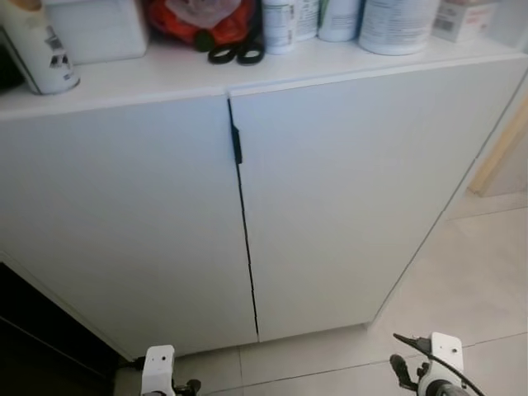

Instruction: Restocking fridge

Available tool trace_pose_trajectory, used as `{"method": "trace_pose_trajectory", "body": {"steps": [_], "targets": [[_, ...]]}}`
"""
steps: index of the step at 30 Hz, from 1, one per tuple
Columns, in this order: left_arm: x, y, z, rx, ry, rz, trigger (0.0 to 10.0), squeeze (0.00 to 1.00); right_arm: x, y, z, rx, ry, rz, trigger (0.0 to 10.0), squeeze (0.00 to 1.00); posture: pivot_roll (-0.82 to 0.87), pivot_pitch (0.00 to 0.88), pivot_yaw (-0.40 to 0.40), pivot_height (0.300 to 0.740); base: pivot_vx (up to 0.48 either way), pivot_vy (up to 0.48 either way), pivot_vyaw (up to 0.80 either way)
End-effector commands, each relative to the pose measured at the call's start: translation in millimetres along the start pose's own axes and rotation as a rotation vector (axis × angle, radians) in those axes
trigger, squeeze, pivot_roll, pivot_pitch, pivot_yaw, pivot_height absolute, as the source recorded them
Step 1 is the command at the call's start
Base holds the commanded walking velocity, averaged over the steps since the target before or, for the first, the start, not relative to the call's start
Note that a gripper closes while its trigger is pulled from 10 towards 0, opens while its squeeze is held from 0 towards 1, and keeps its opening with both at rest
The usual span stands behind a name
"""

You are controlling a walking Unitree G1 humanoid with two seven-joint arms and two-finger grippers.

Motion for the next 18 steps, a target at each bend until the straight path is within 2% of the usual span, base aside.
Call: {"method": "trace_pose_trajectory", "body": {"steps": [1,7,15,18], "targets": [[-0.8,0.5,-5.9,0.018,0.003,-0.014,10.0,0.0,-3.9,0.0,-0.9,-0.004,-0.018,-0.014,10.0,0.0,-0.19,0.04,0.039,0.74,0.0,0.0,0.0],[-0.3,0.6,-7.2,0.019,-0.003,-0.014,10.0,0.0,-3.7,-0.3,-1.8,-0.006,-0.004,-0.013,10.0,0.0,-0.19,0.036,0.046,0.74,0.0,0.0,0.0],[-0.5,0.8,-8.2,0.016,-0.015,-0.013,10.0,0.0,-4.3,-0.4,-2.5,-0.013,-0.018,-0.004,10.0,0.0,-0.19,0.022,0.053,0.74,0.0,0.0,0.8],[-0.9,0.9,-8.4,0.015,-0.016,-0.014,10.0,0.0,-5.3,-0.4,-3.5,-0.006,-0.027,-0.006,10.0,0.0,-0.19,0.014,0.059,0.74,0.0,0.0,0.18]]}}
Point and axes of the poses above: a point about 5 cm out from each wrist's last joint towards the gripper, its own y axis pointing back from the gripper into the wrist, its own x axis along the axis of the wrist's last joint, z = x × y, the point moved 3 cm from there along -y, pointing out of the wrist towards the gripper, and after that the axes turned 5 degrees about -y, right-handed, at the moved point
